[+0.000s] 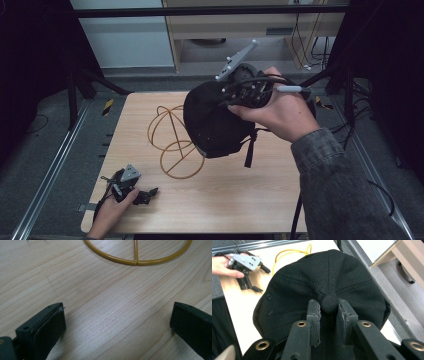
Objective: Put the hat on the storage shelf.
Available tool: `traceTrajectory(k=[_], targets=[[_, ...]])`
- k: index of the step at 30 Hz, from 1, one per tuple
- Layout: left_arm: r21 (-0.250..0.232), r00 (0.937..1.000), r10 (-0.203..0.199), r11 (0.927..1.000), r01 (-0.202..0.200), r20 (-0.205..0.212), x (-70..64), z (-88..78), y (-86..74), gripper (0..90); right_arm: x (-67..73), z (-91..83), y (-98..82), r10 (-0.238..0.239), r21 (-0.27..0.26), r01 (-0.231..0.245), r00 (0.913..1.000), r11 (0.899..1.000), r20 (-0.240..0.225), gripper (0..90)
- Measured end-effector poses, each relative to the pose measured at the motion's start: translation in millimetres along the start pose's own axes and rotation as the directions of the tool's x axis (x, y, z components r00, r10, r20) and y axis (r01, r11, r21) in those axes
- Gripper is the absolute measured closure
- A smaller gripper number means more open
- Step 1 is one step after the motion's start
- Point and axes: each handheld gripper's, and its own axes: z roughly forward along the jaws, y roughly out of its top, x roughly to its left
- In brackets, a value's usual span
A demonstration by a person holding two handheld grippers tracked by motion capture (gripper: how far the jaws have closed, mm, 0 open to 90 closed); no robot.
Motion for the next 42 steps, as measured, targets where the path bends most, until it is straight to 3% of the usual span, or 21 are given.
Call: traceTrajectory(k=[13,22,42], targets=[[0.001,1.0,0.001,1.0,-0.001,0.0,0.0,0.0,0.0,0.0,19.0,29.3,33.8,-0.055,-0.048,0.053,0.9976,0.997,-0.043,74.1],[0.004,1.0,0.001,1.0,-0.001,0.002,0.0,-0.1,0.0,0.0,26.4,52.8,53.8,-0.067,-0.071,0.062,0.9954,0.996,-0.068,74.1],[0.002,1.0,0.001,1.0,-0.001,0.002,-0.1,-0.1,-0.1,0.0,22.4,108.7,71.3,-0.021,-0.004,0.021,0.9953,1.0,-0.095,73.8]])
